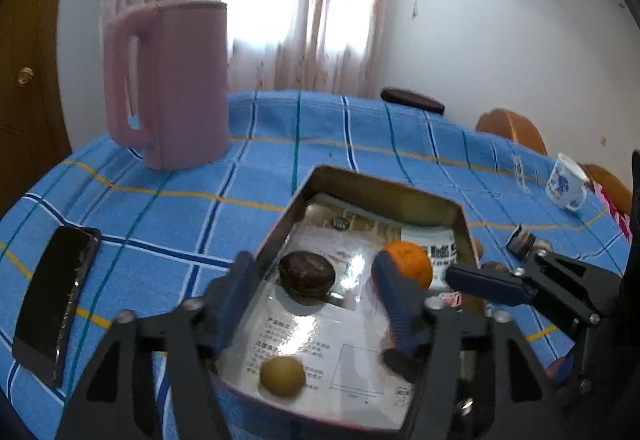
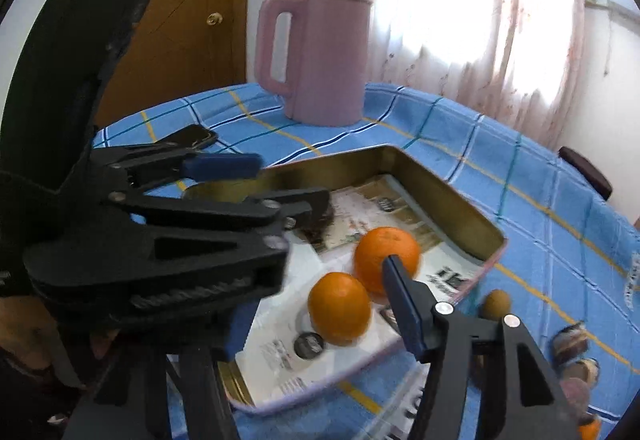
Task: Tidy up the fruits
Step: 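Carry the kiwi and orange into the pink tin and release both, then grasp a mangosteen with the right gripper while the left gripper grasps the purple fruit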
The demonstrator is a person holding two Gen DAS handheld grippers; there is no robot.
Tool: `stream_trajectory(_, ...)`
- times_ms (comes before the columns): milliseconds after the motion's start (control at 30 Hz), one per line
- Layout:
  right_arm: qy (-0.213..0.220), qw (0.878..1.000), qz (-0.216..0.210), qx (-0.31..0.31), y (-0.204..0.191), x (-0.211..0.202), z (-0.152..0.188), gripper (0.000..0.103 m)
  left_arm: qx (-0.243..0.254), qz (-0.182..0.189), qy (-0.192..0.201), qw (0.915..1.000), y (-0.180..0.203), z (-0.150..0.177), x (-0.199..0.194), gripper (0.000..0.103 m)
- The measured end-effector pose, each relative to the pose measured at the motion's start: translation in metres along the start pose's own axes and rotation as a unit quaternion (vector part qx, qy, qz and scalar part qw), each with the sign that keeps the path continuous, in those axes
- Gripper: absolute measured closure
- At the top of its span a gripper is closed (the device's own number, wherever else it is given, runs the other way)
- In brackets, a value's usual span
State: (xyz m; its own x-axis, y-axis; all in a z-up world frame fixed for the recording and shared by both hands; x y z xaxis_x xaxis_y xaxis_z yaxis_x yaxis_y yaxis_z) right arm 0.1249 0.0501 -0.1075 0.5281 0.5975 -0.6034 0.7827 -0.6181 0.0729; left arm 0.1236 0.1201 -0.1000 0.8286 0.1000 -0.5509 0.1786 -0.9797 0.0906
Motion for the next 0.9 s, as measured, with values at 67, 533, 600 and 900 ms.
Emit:
stream_trajectory(67, 0.013, 1.000, 0.020, 0.006, 0.016, -0.015, 0.003, 0.041, -0.006, -0.011, 0.024, 0.9996, -0.004, -0.004, -0.010, 0.022)
stream_trajectory(533, -0.085, 0.989, 0.093, 0.080, 0.098, 0.003, 0.037, 0.042, -0.010, -0.009, 0.052, 0.9986, 0.008, -0.009, -0.021, 0.005)
stream_trajectory(600, -0.109, 0.986, 0.098, 0.078, 0.100, 0.013, 0.042, 0.042, -0.009, -0.009, 0.052, 0.9986, 0.008, -0.009, -0.021, 0.005)
stream_trajectory(900, -0.081, 0.991, 0.092, 0.061, 0.096, 0.005, 0.035, 0.064, 0.012, 0.004, 0.052, 0.9986, 0.031, -0.010, -0.023, 0.005)
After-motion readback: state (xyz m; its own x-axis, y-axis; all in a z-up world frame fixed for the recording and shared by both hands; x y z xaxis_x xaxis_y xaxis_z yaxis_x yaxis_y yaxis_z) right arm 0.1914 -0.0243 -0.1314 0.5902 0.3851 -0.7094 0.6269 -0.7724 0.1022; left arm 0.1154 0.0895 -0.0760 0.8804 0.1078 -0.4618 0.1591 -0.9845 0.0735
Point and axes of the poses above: each gripper's, at about its wrist camera, not at the fingertips, and x roughly the way its jaws point, y to its right, z to its underside, the point moved 8 cm from there along x, roughly the way its jaws point, and after that the axes turned 2 degrees about x, right-handed, at the moved point
